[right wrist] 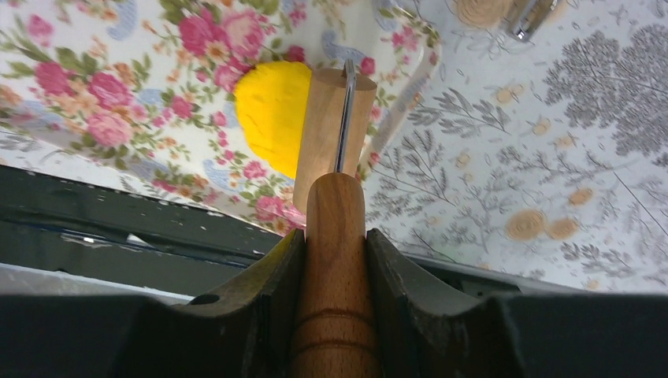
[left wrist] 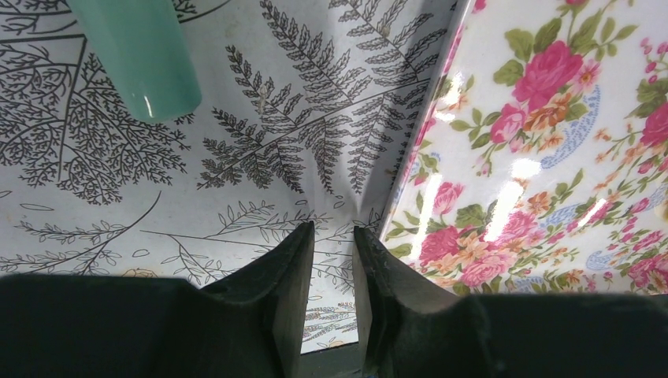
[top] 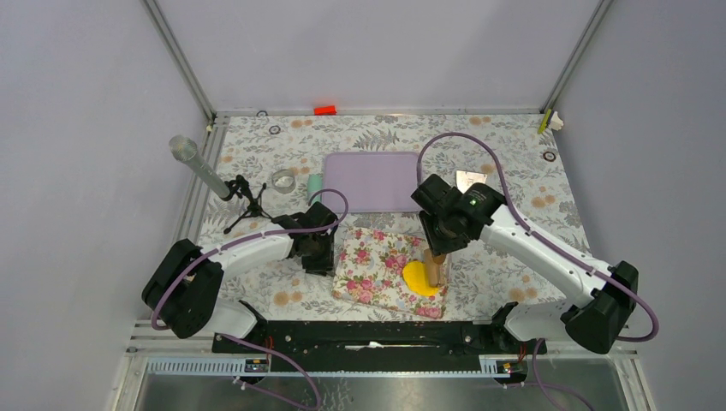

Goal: Roll out the dumpling wrappers from the dough
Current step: Flatten out the dough on the work surface.

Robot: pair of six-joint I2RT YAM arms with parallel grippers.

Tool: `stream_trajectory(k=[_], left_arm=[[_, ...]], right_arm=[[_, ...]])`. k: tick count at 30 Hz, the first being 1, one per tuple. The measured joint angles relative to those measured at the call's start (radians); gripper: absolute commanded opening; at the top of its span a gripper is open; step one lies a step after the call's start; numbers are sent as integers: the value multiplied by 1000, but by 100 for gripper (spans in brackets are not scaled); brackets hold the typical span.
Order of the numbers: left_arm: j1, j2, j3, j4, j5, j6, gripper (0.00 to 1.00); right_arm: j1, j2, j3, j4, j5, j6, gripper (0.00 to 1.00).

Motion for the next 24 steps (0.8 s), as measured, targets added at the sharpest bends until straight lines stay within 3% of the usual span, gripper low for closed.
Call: stream_trajectory(k=[7, 24], left_arm=[[0, 0, 0, 0, 0, 0, 30], [-62, -91, 81, -84, -84, 11, 40]], right_arm=[[0, 23, 44, -79, 53, -11, 0], [-18, -45, -12, -32, 113, -17, 0]])
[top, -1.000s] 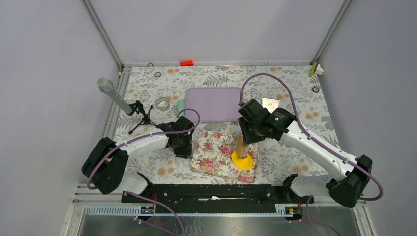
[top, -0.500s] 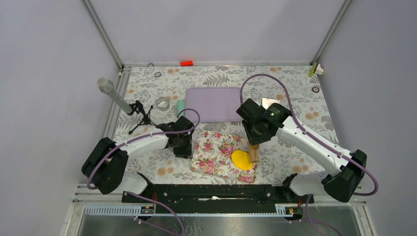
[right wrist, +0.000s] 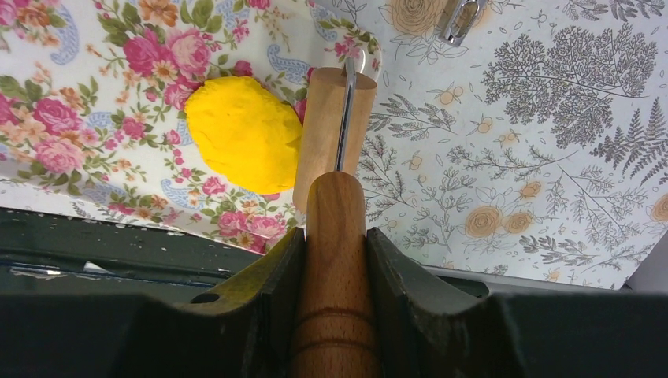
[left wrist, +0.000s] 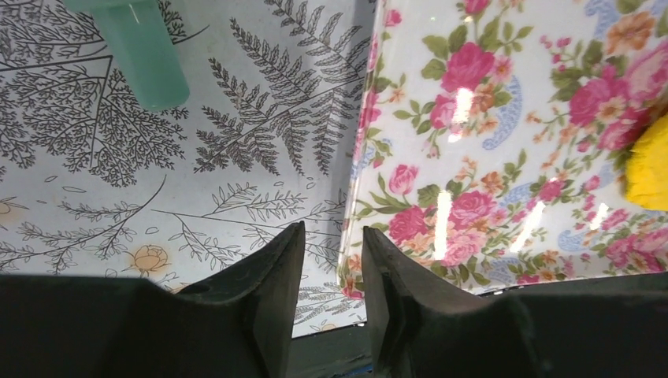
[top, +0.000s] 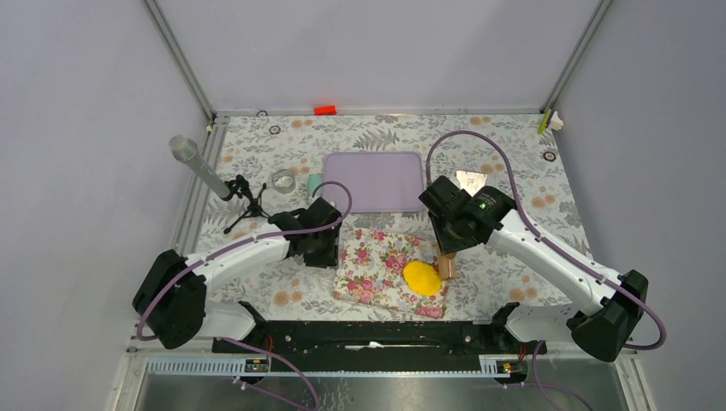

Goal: Roll out the dumpling wrappers from the dough
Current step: Flatten out the dough on the work surface.

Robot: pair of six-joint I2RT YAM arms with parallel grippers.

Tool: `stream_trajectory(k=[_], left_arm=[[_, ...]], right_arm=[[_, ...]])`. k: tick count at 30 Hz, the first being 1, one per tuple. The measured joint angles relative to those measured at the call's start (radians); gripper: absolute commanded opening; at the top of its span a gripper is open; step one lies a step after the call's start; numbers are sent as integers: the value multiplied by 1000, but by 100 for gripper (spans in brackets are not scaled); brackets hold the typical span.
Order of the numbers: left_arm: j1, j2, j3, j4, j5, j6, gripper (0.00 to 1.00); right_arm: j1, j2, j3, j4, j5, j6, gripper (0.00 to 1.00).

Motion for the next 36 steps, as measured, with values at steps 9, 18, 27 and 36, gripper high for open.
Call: stream_trajectory(k=[9, 18, 27, 36], left_arm=[[-45, 63, 17, -2, 26, 32, 48], [-48, 103, 27, 25, 25, 31, 46], [-48, 178, -20, 79, 32, -2, 10], [-48, 179, -23, 106, 57, -11, 0]], right_arm=[[-2, 4, -36, 31, 0, -11, 0], [-7, 20, -80, 86, -12, -34, 0], [-9, 46, -48, 64, -35, -50, 0], [-9, 36, 48, 48, -130, -51, 0]])
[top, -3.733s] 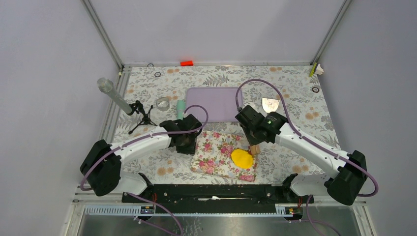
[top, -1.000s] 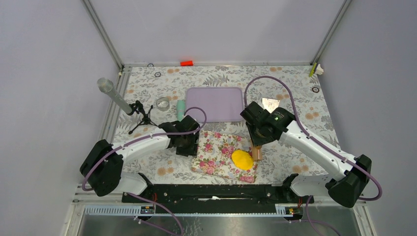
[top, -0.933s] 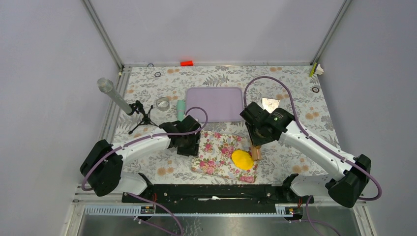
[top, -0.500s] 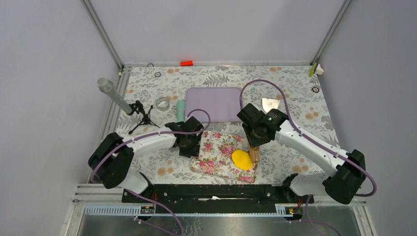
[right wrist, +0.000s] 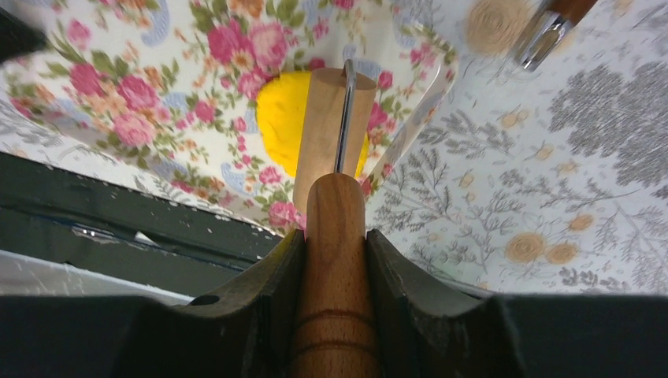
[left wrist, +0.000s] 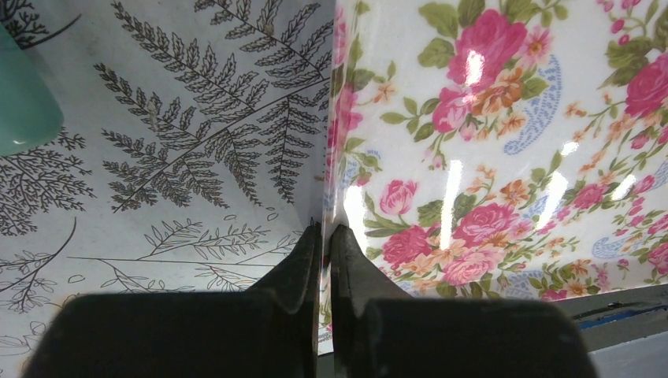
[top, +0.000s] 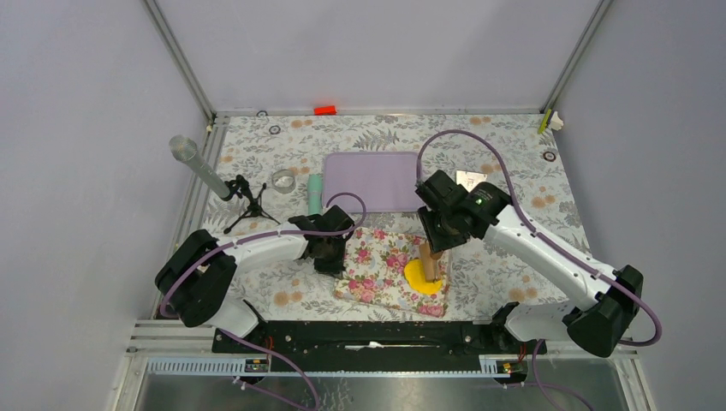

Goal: Roll out the dumpling wrappers from the dough
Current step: Flatten out the dough on the work surface.

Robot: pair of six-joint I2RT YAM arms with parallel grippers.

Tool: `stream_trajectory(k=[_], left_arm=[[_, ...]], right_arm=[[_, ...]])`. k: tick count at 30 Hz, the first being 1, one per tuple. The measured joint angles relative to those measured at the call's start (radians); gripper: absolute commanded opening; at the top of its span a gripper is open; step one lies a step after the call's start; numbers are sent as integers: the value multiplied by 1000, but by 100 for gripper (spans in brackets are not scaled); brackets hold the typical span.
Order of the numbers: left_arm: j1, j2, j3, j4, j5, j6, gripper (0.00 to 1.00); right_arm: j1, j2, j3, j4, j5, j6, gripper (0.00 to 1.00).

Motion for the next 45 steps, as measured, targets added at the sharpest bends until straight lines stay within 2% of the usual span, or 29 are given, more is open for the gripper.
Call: stream_trajectory(k=[6, 18, 23, 29, 34, 38, 44, 45], left_arm=[[0, 0, 0, 0, 2, 0, 0], [0, 0, -2, 3, 4, 0, 0], [0, -5, -7, 8, 5, 0, 0], [0, -6, -9, 10, 5, 0, 0], [0, -6, -9, 10, 5, 0, 0], [0, -6, -9, 10, 5, 0, 0], [0, -6, -8, 8, 5, 3, 0], [0, -6, -8, 8, 6, 4, 7]], right_arm=[[0, 19, -138, 33, -35, 5, 0], [0, 43, -162, 82, -25, 45, 0], [13, 18, -208, 183, 49, 89, 0], [70, 2, -311, 394, 245, 148, 0], [108, -64, -374, 467, 322, 204, 0], [108, -127, -402, 460, 319, 251, 0], [109, -136, -369, 390, 280, 275, 0], [110, -136, -354, 370, 262, 279, 0]])
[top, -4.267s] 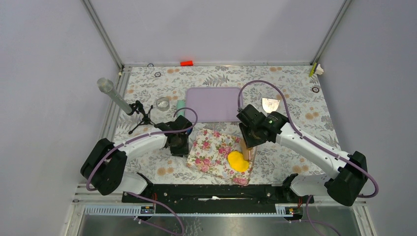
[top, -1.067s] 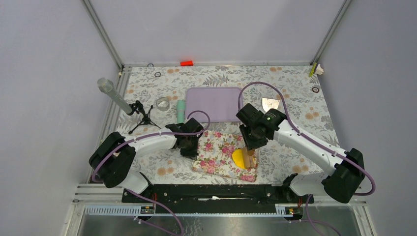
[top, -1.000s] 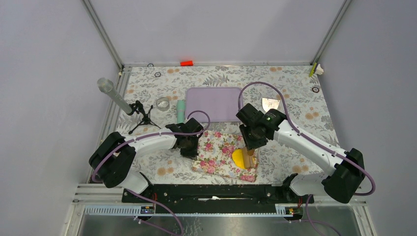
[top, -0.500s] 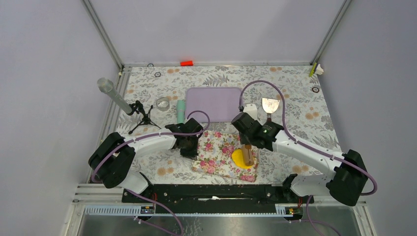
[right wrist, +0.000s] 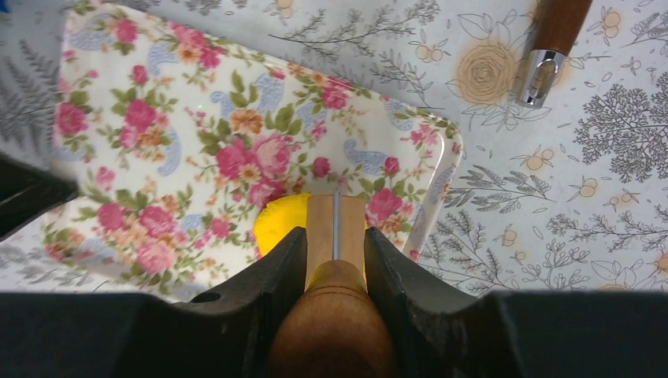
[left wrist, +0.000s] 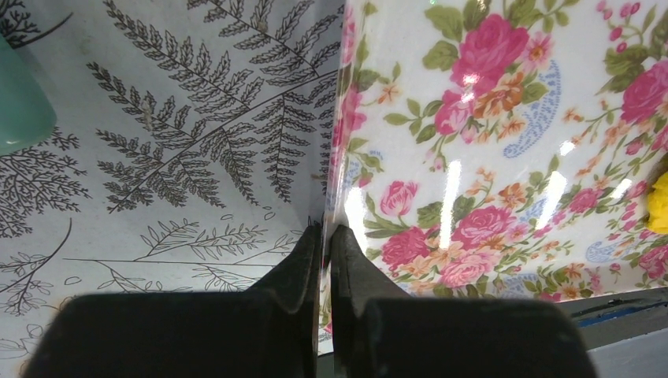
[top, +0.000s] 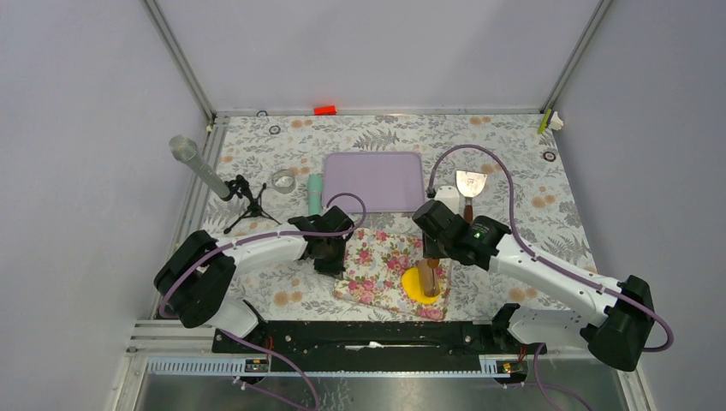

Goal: Roll out the dumpling wrappers from the dough
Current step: Flatten out the dough on the work surface.

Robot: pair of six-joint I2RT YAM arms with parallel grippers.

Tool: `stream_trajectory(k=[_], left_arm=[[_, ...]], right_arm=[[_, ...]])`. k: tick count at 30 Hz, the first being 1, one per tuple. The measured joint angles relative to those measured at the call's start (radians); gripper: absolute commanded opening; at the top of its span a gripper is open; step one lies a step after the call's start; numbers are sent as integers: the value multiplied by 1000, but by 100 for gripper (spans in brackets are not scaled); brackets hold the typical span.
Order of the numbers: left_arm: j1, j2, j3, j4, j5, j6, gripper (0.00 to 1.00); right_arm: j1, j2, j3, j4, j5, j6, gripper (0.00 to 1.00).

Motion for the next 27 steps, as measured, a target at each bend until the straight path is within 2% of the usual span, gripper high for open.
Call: stream_trajectory(k=[3, 6, 8, 9, 12, 19, 21, 24, 27], left_arm=[[-1, 0, 4, -7, -8, -4, 27], [-2, -4, 10, -37, -40, -8, 40], [-2, -18, 13, -63, -60, -11, 44], [-1, -26, 19, -80, -68, -16, 50], [-1, -55, 54, -127, -92, -14, 54], [6, -149, 188, -203, -124, 4, 54], [27, -182, 214, -212, -84, 9, 55], [103, -242, 265, -224, 58, 15, 79], [172, -283, 338, -214, 214, 14, 89]], right_arm=[[11, -2, 52, -38, -24, 4, 0], [14, -16, 93, -43, -25, 3, 0], [14, -29, 110, -43, -13, 0, 0], [14, -36, 118, -43, -1, -4, 0], [14, -47, 130, -35, 29, -18, 0], [-36, -44, 133, 44, 50, -71, 0], [-63, -51, 126, 94, 34, -81, 0], [-153, -78, 114, 182, -61, -95, 0], [-274, -112, 114, 276, -191, -96, 0]])
